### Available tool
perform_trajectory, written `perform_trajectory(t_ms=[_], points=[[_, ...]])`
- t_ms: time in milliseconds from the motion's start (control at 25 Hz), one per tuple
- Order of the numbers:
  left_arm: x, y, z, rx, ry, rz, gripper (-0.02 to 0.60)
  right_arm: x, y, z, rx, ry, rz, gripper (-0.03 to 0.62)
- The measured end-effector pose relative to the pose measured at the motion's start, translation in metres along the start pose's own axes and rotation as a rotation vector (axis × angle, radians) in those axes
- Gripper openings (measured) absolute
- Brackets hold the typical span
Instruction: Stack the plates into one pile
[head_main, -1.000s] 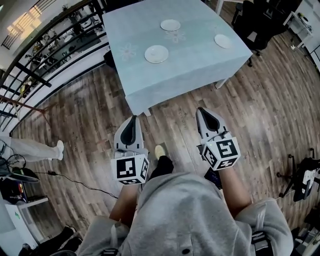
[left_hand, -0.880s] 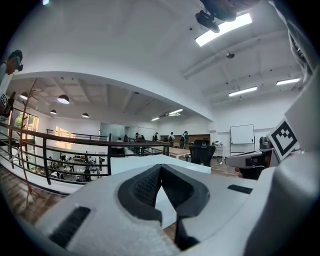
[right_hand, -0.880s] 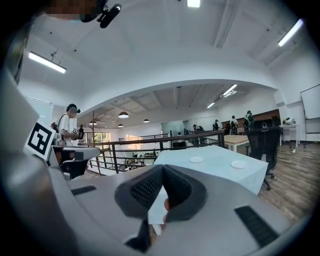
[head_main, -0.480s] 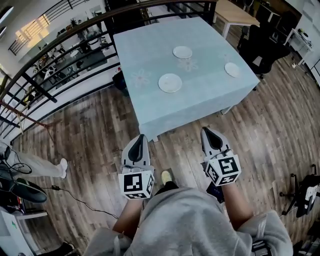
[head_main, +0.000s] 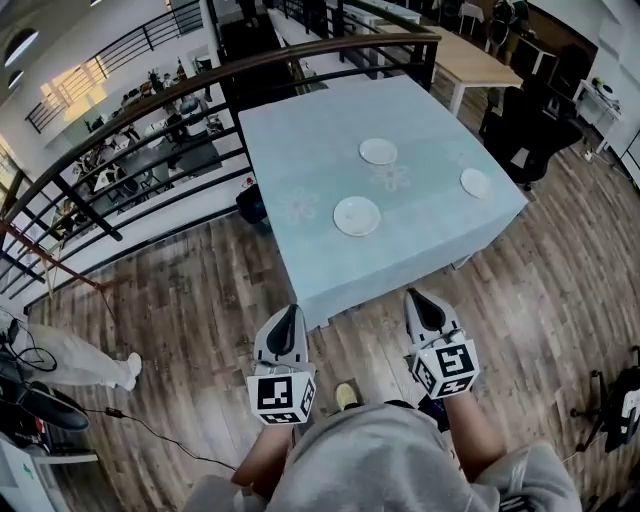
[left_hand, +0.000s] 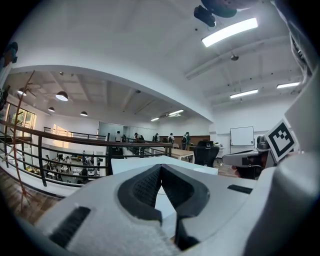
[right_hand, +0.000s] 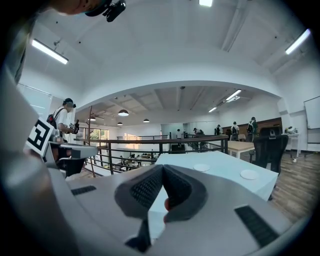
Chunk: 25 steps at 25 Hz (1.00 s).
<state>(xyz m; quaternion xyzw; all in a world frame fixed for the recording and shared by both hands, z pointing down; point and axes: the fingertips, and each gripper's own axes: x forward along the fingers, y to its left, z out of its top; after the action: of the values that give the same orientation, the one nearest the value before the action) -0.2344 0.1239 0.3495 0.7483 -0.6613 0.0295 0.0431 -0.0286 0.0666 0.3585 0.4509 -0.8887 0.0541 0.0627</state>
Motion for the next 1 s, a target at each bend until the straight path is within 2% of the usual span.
perform_trajectory(t_ms=[240, 640, 1000], points=[[0.007, 0.011, -0.006, -0.012, -0.002, -0.013, 0.018, 0.006, 0.004, -0.004, -0.013, 0.009, -0.023, 0.025], [0.006, 0.005, -0.007, -0.029, -0.002, -0.046, 0.018, 0.001, -0.002, 0.002, -0.043, 0.004, -0.071, 0.025], [0.017, 0.009, -0.001, -0.022, -0.007, -0.039, 0.018, 0.007, -0.016, 0.000, -0.103, 0.026, -0.073, 0.025]])
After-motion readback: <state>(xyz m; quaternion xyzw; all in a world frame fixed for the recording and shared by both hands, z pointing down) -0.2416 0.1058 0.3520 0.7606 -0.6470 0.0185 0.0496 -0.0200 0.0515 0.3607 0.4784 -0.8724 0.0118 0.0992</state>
